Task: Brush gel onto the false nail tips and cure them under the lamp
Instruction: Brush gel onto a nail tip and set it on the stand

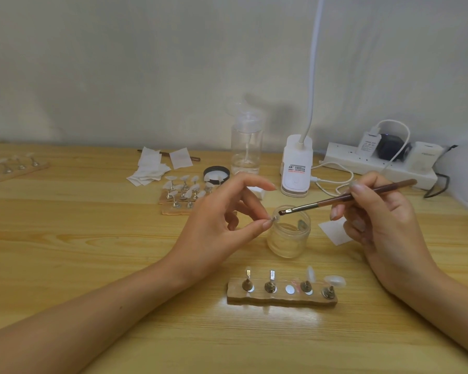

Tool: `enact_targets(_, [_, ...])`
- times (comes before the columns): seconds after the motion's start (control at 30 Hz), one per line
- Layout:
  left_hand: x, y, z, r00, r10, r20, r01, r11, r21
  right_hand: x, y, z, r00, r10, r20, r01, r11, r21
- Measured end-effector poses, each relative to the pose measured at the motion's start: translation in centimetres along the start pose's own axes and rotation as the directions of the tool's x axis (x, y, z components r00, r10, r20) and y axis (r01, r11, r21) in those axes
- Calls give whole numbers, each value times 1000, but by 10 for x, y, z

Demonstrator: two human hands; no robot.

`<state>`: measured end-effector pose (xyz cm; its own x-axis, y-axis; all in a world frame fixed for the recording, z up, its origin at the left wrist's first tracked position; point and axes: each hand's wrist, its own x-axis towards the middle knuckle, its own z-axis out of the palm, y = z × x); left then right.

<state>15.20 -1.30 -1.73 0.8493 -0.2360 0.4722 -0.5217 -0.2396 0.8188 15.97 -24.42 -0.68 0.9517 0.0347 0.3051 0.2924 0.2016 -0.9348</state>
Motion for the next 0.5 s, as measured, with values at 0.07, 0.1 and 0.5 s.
enact_targets(0.07, [0,0,0,1000,0,3,0,1000,0,-1,0,1,999,-4,32,4,1000,-5])
enact_targets(0.1, [0,0,0,1000,2,3,-2,1000,1,-1,0,1,1000,6,28,-5,1000,-11])
enact_targets(0.5, [0,0,1,1000,9,5,-9,1000,3,0,0,1,999,28,-23,-28,1000,4])
